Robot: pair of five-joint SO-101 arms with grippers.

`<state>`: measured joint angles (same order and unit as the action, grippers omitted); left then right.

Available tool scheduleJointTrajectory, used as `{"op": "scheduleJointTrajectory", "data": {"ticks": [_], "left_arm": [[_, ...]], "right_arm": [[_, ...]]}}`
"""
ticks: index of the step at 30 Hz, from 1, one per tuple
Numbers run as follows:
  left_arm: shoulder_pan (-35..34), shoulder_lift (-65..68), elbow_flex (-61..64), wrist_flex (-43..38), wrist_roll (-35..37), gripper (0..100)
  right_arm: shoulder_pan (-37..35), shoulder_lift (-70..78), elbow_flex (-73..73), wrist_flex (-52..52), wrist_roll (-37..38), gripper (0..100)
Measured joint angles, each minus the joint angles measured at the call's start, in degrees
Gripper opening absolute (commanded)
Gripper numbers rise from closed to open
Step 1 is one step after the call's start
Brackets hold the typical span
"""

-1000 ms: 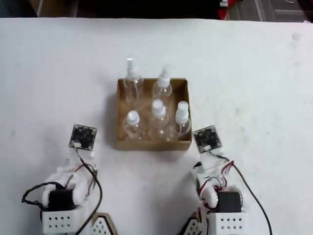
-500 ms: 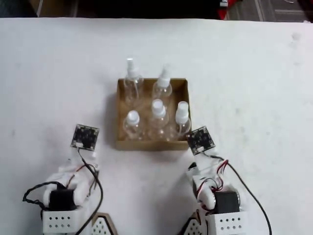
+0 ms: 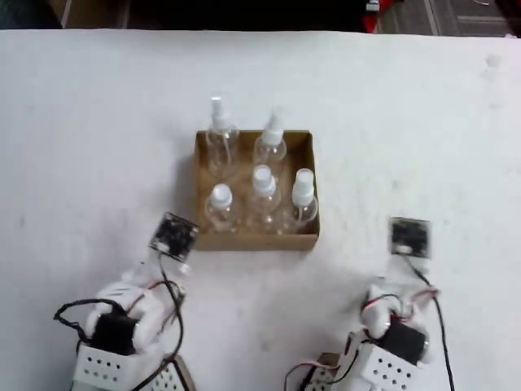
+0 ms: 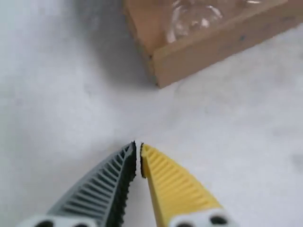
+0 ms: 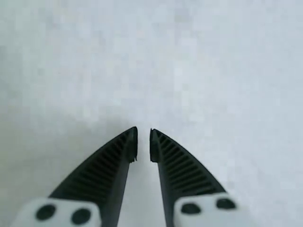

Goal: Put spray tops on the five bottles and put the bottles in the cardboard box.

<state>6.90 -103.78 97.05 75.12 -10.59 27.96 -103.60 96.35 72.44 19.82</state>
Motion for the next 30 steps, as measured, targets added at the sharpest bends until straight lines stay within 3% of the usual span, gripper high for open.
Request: {"op": "scheduleJointTrajectory", "data": {"ticks": [8,11,16,20,24,30], "left_arm": [[13.89,0.0,0.0,0.0,0.0,2],[15.21,0.0,0.0,0.0,0.0,2],[15.38,0.0,0.0,0.0,0.0,2],[7.38,0.0,0.0,0.0,0.0,2],[-1.14,0.0,0.0,0.0,0.0,2],[-8.44,0.0,0.0,0.0,0.0,2]], "right_arm": [[3.6,0.0,0.0,0.0,0.09,3.1],[-2.46,0.0,0.0,0.0,-0.09,3.1],[-18.46,0.0,0.0,0.0,0.09,3.1],[-27.34,0.0,0.0,0.0,0.09,3.1],[-26.11,0.0,0.0,0.0,0.09,3.1],[-22.95,0.0,0.0,0.0,0.09,3.1]]}}
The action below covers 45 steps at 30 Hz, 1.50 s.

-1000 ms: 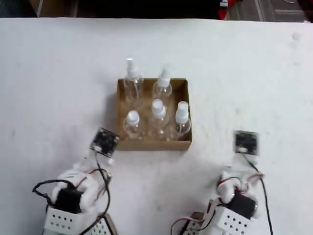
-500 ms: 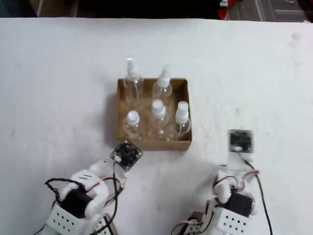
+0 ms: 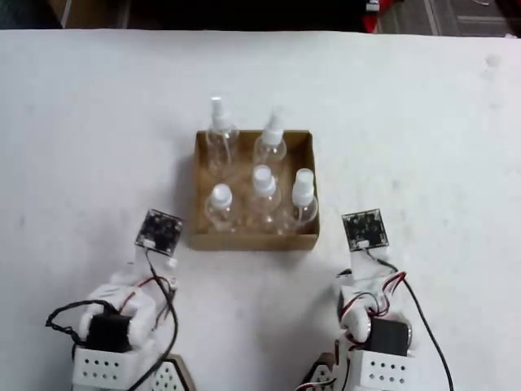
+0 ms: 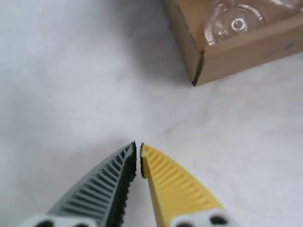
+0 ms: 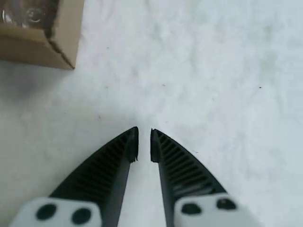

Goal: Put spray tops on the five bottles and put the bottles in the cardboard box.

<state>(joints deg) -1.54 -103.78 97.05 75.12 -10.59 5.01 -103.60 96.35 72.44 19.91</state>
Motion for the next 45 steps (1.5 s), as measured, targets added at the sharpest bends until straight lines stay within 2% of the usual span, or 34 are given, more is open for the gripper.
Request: {"op": "scheduleJointTrajectory", "data": {"ticks": [8,12,45], "left_arm": [[-1.41,0.0,0.0,0.0,0.0,2],[-1.32,0.0,0.0,0.0,0.0,2],[-1.32,0.0,0.0,0.0,0.0,2]], "right_arm": [[-0.35,0.0,0.0,0.0,0.0,3.1],[-3.96,0.0,0.0,0.0,0.0,3.1],[-4.31,0.0,0.0,0.0,0.0,3.1]]}}
